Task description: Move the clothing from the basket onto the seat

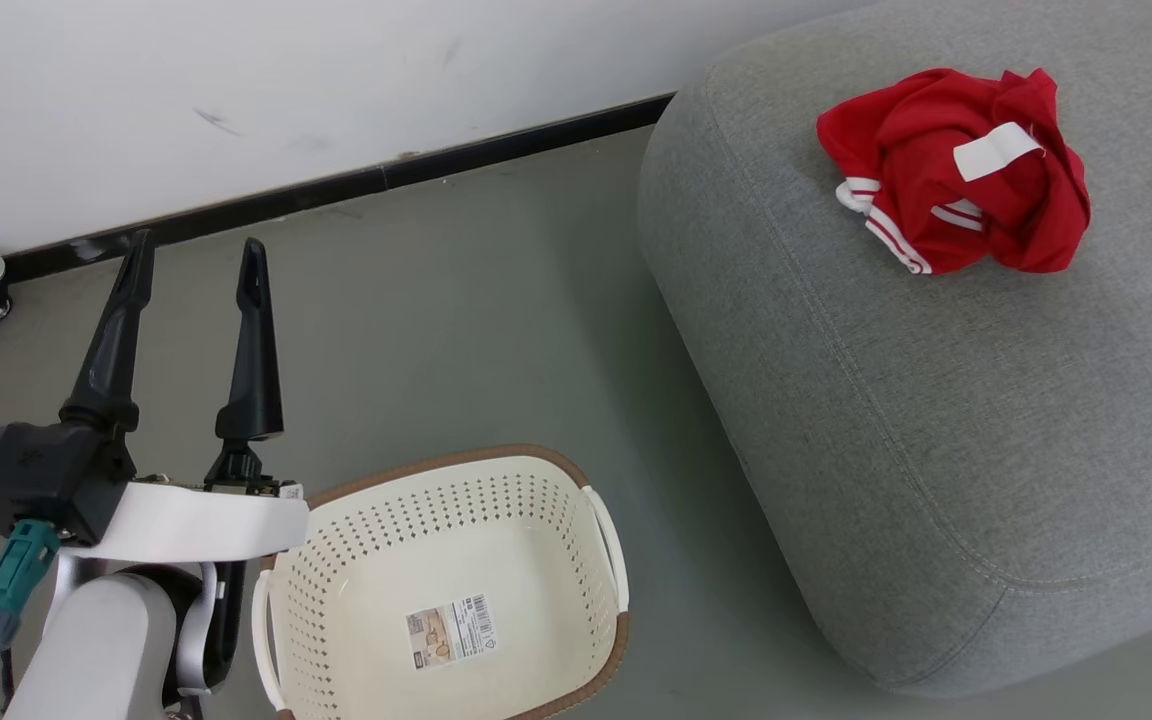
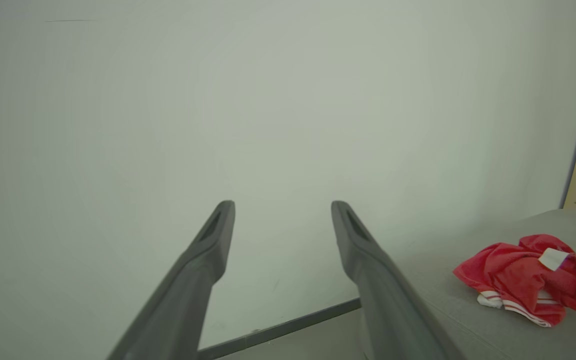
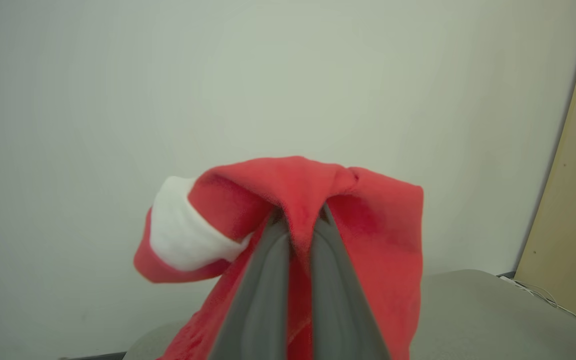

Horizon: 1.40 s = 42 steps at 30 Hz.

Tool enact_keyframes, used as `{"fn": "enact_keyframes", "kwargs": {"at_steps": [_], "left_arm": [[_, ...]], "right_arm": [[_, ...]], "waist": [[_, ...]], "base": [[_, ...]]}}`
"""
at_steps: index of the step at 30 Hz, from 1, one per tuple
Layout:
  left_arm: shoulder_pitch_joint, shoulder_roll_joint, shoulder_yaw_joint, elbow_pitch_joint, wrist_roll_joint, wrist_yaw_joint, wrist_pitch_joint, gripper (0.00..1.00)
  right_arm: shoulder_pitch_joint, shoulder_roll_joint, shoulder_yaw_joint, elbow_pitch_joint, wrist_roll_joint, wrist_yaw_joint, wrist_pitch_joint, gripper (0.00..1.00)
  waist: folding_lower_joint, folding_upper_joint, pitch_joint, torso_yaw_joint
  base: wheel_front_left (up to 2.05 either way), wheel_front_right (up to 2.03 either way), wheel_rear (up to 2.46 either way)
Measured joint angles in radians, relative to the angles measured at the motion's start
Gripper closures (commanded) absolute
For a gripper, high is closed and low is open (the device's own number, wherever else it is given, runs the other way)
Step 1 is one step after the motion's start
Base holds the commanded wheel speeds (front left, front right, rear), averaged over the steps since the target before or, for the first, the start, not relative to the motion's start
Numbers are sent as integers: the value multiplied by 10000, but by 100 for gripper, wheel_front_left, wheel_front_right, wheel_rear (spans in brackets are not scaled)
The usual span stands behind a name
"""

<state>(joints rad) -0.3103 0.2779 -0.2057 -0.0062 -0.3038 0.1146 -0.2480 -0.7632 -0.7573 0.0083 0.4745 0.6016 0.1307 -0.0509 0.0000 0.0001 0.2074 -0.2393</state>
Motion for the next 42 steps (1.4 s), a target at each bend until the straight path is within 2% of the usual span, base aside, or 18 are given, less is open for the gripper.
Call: {"fn": "enact_keyframes", "kwargs": {"at_steps": [15,24,42], "left_arm": [[-27,322,-184,-773,274,-4,382,0],[-74,397,-506,-1281,458,-50,813,0],[-721,378,-951,-1753,709,-192,1260,0]], "right_arm": [[41,-420,-604,1626,134,0,-10,100],[62,-201,-932,2483,247,0,-426,100],[65,1344,29,3444,36,0,-1089,100]], "waist": [[0,0,786,395],[0,0,1325,520],[0,0,2524,780]], "base": [[0,0,0],[0,0,0],[0,0,0]]}}
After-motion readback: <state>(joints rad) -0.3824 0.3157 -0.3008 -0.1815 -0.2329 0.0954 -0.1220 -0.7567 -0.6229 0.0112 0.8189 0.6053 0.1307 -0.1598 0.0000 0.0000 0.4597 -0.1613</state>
